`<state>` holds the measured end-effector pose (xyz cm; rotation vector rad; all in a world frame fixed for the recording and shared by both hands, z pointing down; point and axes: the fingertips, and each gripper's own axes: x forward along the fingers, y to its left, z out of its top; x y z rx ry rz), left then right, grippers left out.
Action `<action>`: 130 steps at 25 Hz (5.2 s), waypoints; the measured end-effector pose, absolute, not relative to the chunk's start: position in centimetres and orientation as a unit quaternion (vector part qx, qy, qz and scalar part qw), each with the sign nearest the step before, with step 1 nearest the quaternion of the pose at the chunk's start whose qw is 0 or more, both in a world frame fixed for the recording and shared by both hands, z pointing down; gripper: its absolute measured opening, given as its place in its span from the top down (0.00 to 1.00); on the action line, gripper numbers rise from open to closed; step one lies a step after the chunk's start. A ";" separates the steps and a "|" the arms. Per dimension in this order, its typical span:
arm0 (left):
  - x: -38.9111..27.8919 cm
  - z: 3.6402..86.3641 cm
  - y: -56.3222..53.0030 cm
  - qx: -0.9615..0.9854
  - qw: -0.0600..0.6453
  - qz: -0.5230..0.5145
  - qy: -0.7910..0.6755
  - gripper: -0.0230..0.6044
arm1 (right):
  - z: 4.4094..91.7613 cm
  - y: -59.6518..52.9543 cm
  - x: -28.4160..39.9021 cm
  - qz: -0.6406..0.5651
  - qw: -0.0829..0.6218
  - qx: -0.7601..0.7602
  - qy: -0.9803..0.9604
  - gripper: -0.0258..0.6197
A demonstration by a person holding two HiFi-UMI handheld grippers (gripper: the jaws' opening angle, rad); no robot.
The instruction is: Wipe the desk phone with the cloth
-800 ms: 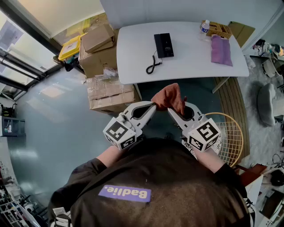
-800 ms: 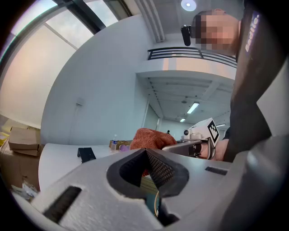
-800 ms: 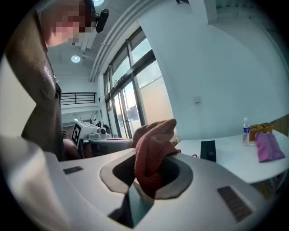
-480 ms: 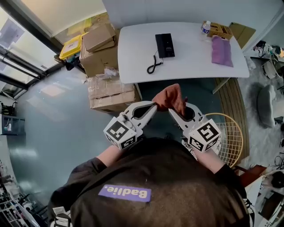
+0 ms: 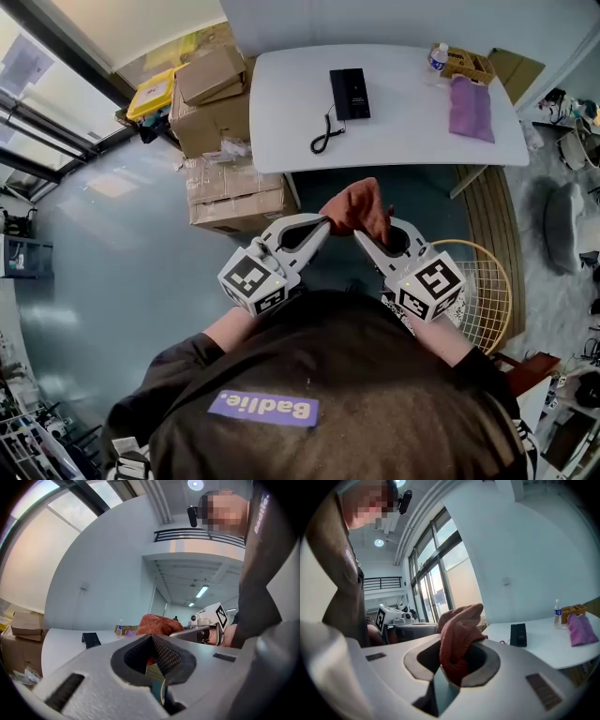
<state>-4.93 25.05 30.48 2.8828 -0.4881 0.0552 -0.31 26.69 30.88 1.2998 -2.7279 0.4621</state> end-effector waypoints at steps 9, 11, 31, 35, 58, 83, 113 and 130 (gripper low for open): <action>-3.0 31.0 23.9 0.972 0.103 0.023 -0.210 0.94 | 32.7 25.5 2.5 0.164 0.039 0.395 -0.903 0.81; -2.9 31.3 23.7 0.969 0.107 0.020 -0.222 0.94 | 33.2 25.3 3.0 0.170 0.043 0.388 -0.905 0.81; -5.2 30.9 5.4 0.980 0.097 0.003 -0.171 0.94 | 33.7 8.5 -0.2 0.176 0.065 0.427 -0.884 0.81; -5.5 30.6 2.2 0.986 0.090 0.008 -0.139 0.94 | 33.2 4.9 -0.9 0.174 0.063 0.449 -0.874 0.81; 1.3 32.7 -7.1 0.969 0.125 0.026 -0.213 0.94 | 33.7 -5.3 5.0 0.183 0.062 0.359 -0.913 0.81; 5.4 35.5 -12.2 0.956 0.142 0.028 -0.256 0.94 | 36.9 -11.1 9.2 0.197 0.072 0.318 -0.925 0.82; 4.6 40.2 -18.7 0.952 0.169 0.027 -0.254 0.94 | 51.6 -25.4 12.6 0.188 0.200 0.408 -0.871 0.81; 4.3 41.3 -15.2 0.957 0.174 0.045 -0.228 0.94 | 58.0 -16.3 10.3 0.228 0.233 0.386 -0.863 0.81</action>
